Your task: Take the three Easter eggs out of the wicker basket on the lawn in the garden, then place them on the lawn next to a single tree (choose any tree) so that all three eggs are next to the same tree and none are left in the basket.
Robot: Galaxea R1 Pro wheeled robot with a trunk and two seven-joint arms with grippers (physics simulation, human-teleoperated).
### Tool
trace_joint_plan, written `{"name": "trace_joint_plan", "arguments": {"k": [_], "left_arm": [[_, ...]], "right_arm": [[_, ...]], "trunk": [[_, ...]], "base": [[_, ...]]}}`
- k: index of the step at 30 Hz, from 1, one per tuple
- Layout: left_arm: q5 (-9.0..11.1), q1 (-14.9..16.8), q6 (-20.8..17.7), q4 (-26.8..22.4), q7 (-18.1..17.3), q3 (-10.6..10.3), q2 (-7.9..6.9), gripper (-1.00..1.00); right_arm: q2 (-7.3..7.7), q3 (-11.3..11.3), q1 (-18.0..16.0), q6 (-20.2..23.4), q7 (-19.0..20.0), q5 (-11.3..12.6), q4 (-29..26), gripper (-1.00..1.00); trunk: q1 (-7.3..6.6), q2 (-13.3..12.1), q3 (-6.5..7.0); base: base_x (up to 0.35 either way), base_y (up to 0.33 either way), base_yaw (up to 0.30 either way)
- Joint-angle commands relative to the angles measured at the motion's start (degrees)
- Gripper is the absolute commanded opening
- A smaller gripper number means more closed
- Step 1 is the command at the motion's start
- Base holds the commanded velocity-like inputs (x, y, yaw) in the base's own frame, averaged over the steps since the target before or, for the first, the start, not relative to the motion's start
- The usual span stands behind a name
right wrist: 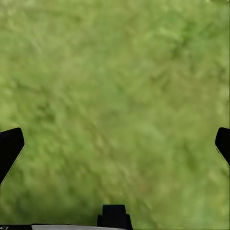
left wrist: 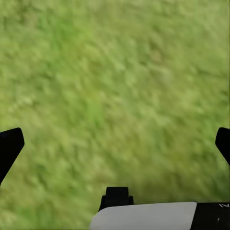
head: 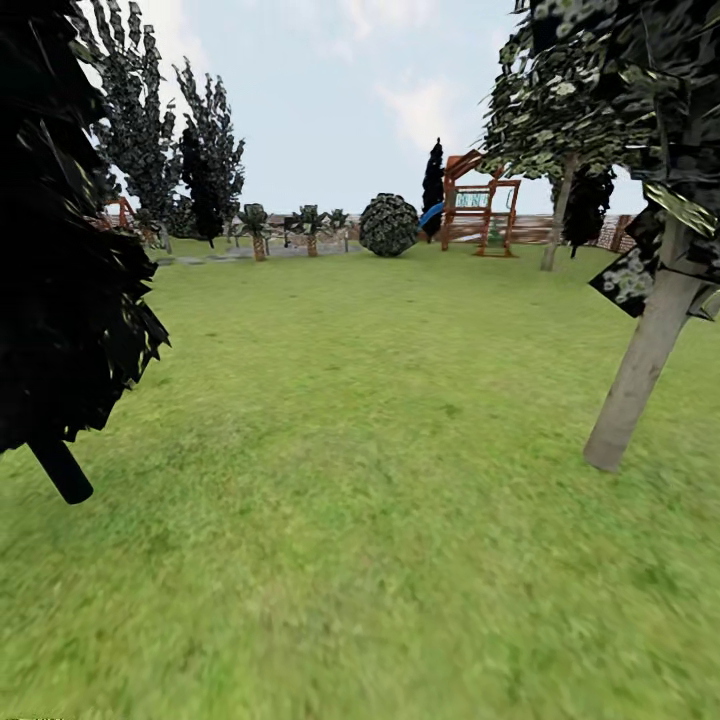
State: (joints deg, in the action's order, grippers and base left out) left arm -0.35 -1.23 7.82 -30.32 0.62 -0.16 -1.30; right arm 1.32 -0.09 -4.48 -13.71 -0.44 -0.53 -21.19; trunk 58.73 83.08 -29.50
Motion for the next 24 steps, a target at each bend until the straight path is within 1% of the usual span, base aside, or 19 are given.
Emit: {"name": "trace_joint_plan", "arguments": {"k": [1,24], "left_arm": [[0.0,0.0,0.0,0.0,0.0,-0.01,-0.04,1.0],[0.0,0.0,0.0,0.0,0.0,-0.02,-0.1,1.0]], "right_arm": [[0.0,0.0,0.01,0.0,0.0,0.0,0.0,1.0],[0.0,0.0,0.0,0.01,0.0,0.0,-0.15,1.0]], "trunk": [[0.0,0.0,0.0],[0.0,0.0,0.0]], "base": [[0.316,-0.094,0.29],[0.316,-0.095,0.29]]}}
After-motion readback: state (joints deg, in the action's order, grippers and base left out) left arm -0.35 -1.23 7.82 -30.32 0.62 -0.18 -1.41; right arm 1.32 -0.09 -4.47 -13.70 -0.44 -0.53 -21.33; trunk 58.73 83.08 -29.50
